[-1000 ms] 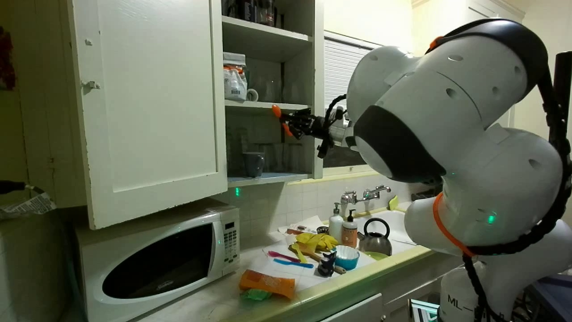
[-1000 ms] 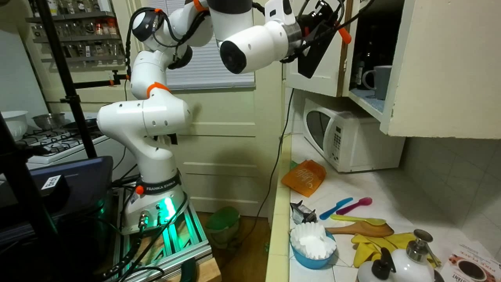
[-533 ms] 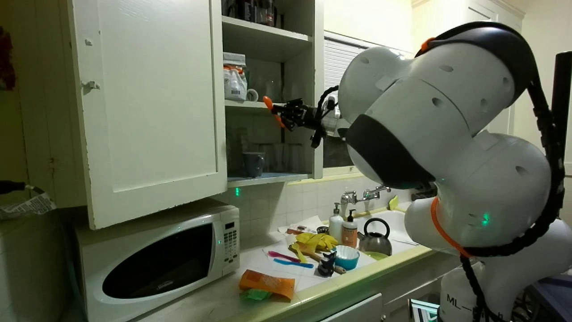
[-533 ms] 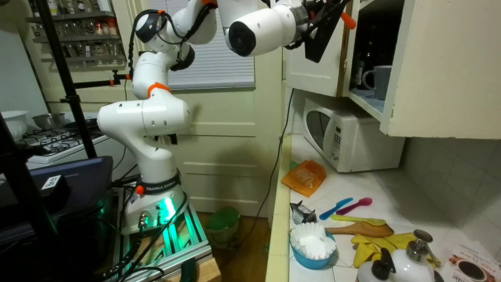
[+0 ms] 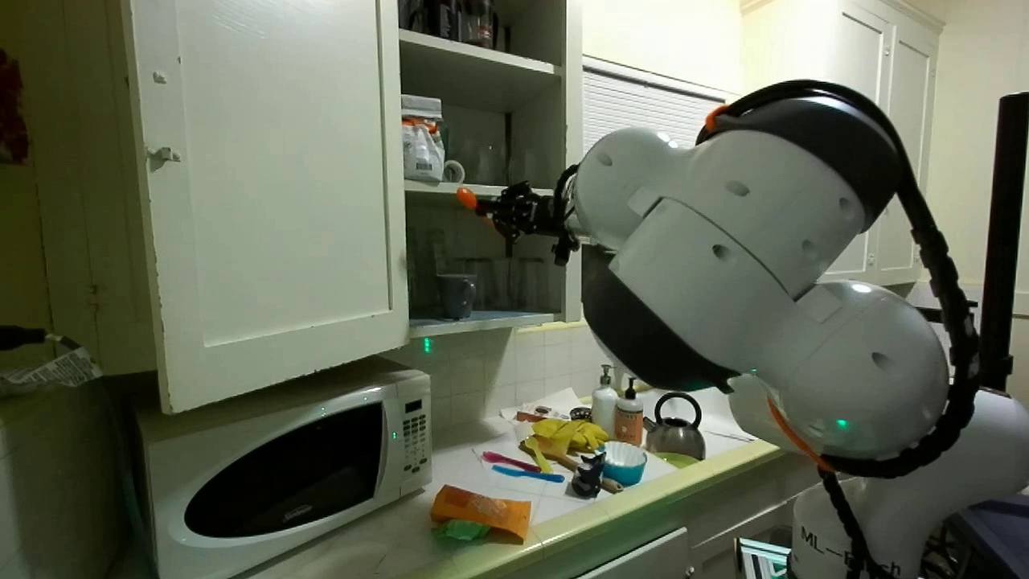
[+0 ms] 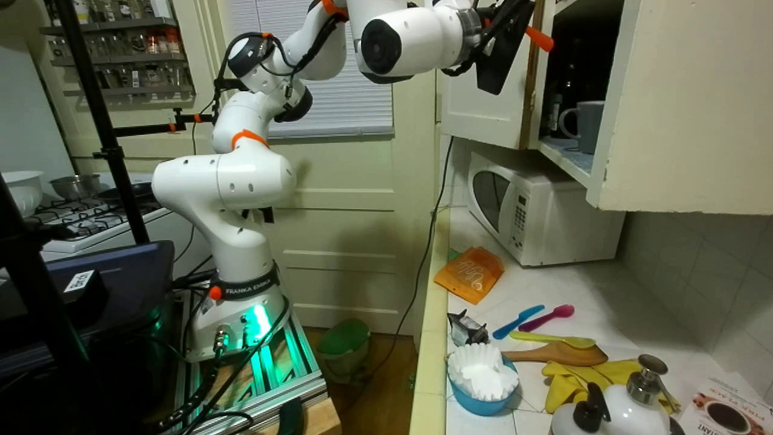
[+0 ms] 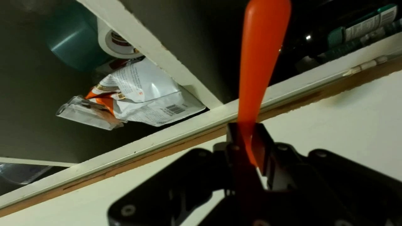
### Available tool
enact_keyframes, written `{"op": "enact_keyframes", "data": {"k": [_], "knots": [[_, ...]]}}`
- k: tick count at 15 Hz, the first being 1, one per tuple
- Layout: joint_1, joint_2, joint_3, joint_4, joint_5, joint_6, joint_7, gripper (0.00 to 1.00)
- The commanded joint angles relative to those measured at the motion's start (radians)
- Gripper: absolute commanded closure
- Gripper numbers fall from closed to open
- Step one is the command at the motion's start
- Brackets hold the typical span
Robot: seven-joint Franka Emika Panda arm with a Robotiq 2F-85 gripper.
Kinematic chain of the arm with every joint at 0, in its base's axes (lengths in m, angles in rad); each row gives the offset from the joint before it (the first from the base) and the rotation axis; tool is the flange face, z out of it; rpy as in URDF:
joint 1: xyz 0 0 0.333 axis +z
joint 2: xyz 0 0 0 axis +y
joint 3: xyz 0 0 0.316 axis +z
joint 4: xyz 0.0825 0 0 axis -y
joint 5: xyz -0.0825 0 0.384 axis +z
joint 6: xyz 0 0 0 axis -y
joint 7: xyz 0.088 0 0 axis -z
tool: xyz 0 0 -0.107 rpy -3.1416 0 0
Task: Put the orange spoon in the grey block in the cabinet
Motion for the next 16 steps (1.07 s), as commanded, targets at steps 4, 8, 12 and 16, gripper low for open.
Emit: {"op": "enact_keyframes", "data": {"k": [4, 8, 12, 16], "knots": [[-0.046, -0.081, 0.101, 0.021, 0.000, 0.115, -0.021, 0.96], [-0.025, -0.028, 0.152, 0.085, -0.004, 0.409, -0.031, 0.96], [0.011, 0.021, 0.156, 0.102, -0.022, 0.529, -0.039, 0.85], [0.027, 0.043, 0.178, 0.136, -0.019, 0.657, 0.061, 0.96]]}}
